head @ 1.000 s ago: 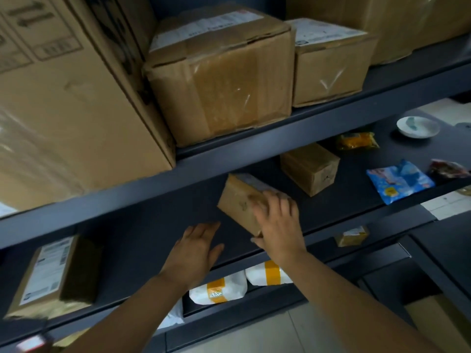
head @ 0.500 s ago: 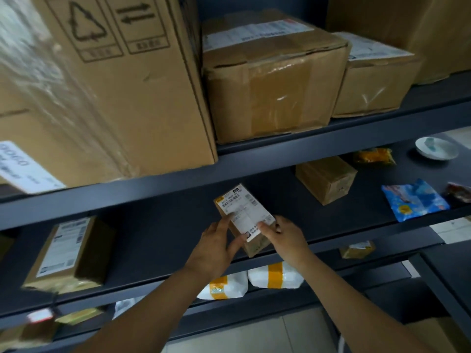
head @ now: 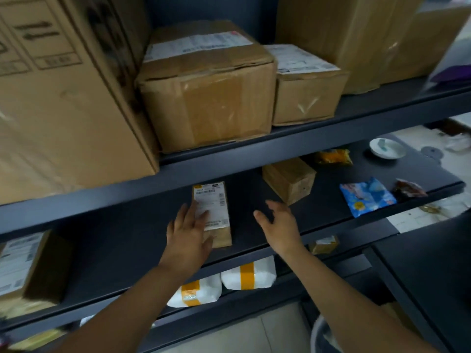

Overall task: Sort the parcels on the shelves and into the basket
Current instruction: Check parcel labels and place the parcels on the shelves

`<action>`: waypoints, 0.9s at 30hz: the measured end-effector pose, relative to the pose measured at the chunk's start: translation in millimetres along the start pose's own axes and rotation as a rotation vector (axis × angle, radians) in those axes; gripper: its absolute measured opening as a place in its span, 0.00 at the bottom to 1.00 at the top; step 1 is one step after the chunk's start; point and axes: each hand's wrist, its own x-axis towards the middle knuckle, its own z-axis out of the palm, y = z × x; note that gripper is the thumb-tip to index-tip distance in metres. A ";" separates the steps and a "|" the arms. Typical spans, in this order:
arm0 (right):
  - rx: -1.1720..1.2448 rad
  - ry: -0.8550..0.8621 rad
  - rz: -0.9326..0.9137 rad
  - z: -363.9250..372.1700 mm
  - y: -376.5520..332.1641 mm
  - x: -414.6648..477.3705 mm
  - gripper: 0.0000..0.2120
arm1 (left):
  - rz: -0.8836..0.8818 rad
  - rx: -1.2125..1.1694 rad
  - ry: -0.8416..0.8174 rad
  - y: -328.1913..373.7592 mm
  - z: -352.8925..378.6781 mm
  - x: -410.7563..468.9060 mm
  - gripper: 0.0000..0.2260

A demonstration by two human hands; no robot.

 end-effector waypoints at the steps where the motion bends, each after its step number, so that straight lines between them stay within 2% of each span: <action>1: -0.012 0.085 -0.003 -11.9 4.9 5.2 0.26 | 0.069 0.060 0.033 3.7 0.2 0.9 0.29; 3: -0.031 0.251 0.021 -34.8 14.0 17.1 0.29 | 0.217 0.146 0.094 12.0 5.3 4.1 0.30; 5: -0.054 0.316 0.078 -53.4 22.8 30.6 0.36 | 0.265 0.169 0.130 21.4 9.9 7.9 0.31; 8: -0.063 0.252 0.130 -68.3 32.5 52.2 0.46 | 0.251 0.176 0.153 33.1 13.0 15.1 0.30; 13: 0.020 0.179 0.148 -67.0 39.6 88.6 0.56 | 0.243 0.094 0.210 33.8 26.7 28.8 0.29; 15: 0.041 0.151 0.159 -62.4 41.9 100.5 0.57 | 0.227 0.066 0.219 32.9 27.6 31.5 0.26; 17: 0.000 0.177 0.143 -57.2 44.2 106.9 0.54 | 0.222 0.022 0.216 29.4 26.9 33.4 0.24; 20: -0.114 0.320 0.021 -46.9 44.6 93.9 0.49 | 0.210 0.000 0.190 26.2 23.0 33.5 0.23; 23: -0.388 0.365 -0.264 -31.7 50.6 60.8 0.46 | 0.199 0.012 0.164 27.2 21.9 31.7 0.23; 25: -0.533 0.284 -0.449 -21.1 57.0 39.2 0.47 | 0.193 0.005 0.169 27.2 22.4 31.3 0.24; 27: -0.544 0.160 -0.558 -14.3 60.4 23.4 0.47 | 0.180 0.012 0.157 27.3 21.4 29.5 0.25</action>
